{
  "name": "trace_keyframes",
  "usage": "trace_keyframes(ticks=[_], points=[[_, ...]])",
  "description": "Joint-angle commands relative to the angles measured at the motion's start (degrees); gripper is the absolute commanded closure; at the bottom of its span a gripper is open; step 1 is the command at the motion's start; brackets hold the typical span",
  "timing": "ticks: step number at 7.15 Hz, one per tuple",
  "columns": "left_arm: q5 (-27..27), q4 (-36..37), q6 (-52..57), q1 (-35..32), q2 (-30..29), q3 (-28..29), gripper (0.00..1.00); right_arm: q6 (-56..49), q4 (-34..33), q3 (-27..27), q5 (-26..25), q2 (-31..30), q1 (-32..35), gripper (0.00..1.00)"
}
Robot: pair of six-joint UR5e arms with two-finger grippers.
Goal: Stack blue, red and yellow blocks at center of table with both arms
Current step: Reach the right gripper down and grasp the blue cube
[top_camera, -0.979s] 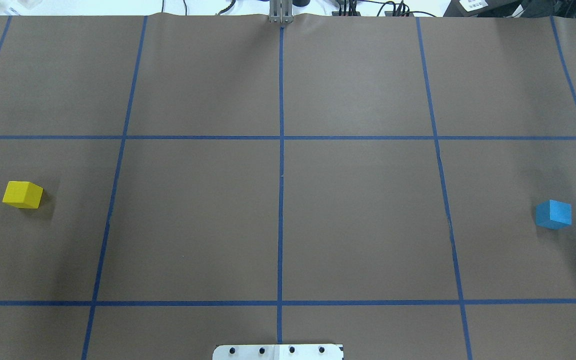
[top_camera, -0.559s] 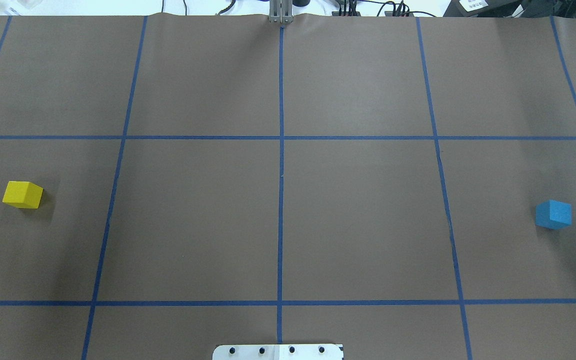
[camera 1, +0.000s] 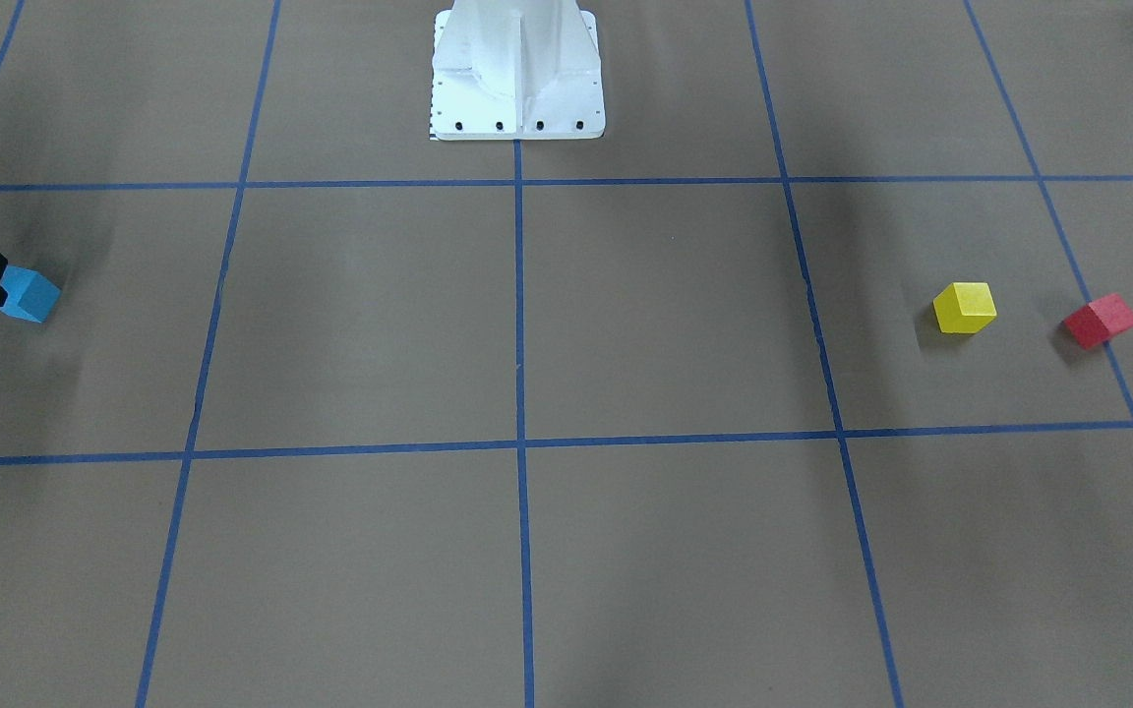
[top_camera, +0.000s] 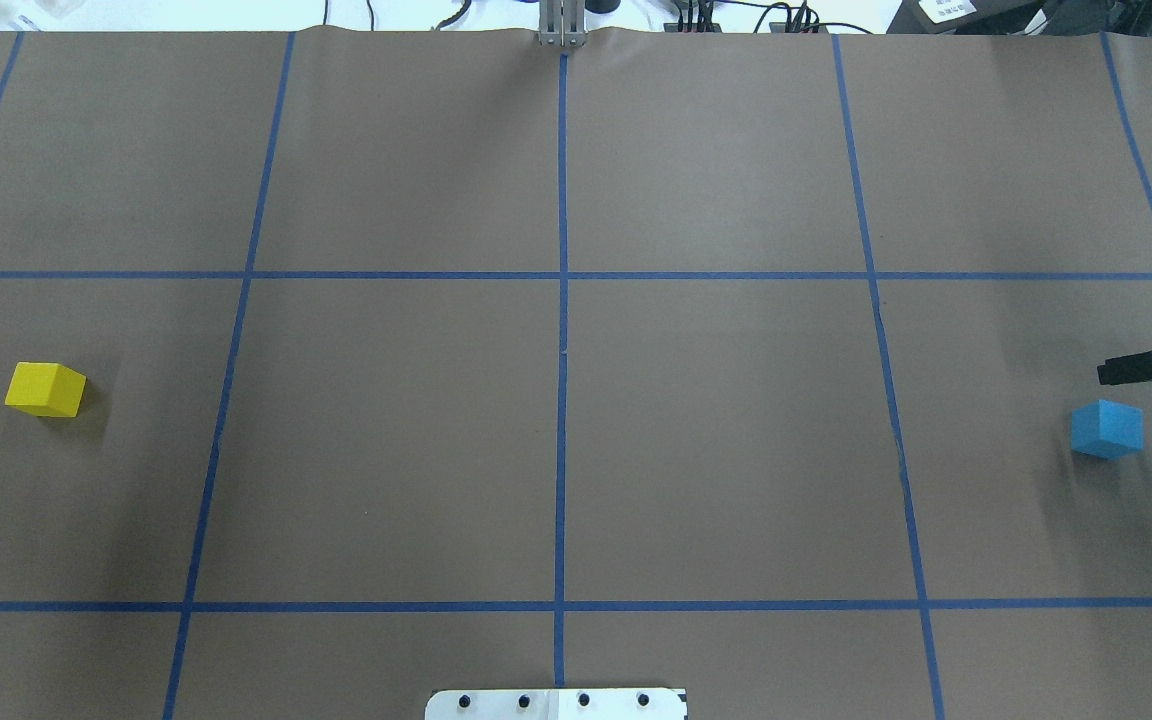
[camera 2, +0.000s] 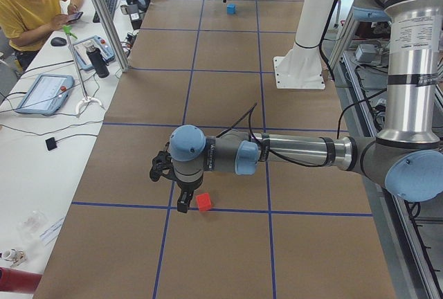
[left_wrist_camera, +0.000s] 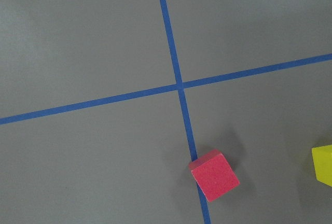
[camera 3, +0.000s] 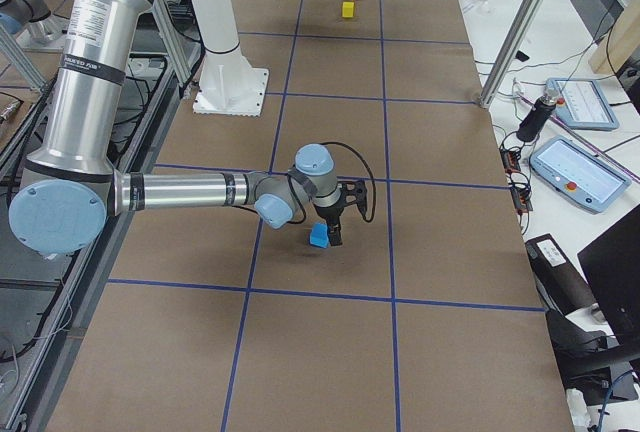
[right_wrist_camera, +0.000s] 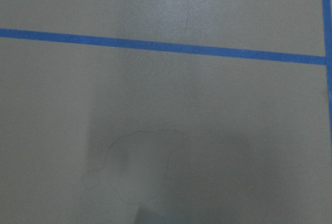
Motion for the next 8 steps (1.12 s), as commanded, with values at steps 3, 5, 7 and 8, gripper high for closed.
trace_keyframes(ticks=[3, 5, 7, 8], points=[[0.06, -0.09, 0.0, 0.0, -0.16, -0.06, 0.0, 1.96, 1.21, -0.77, -2.99, -1.71, -4.83, 0.01], [0.06, -0.18, 0.0, 0.0, -0.34, -0.15, 0.0, 2.14, 1.21, -0.77, -4.03, -2.59, -5.27, 0.02], [-0.03, -0.18, 0.0, 0.0, -0.42, -0.06, 0.0, 2.49, 1.21, -0.77, -4.74, -2.51, -7.72, 0.08], [0.06, -0.35, 0.0, 0.0, -0.42, -0.06, 0.0, 2.58, 1.21, -0.77, -5.27, -2.51, -8.95, 0.22]])
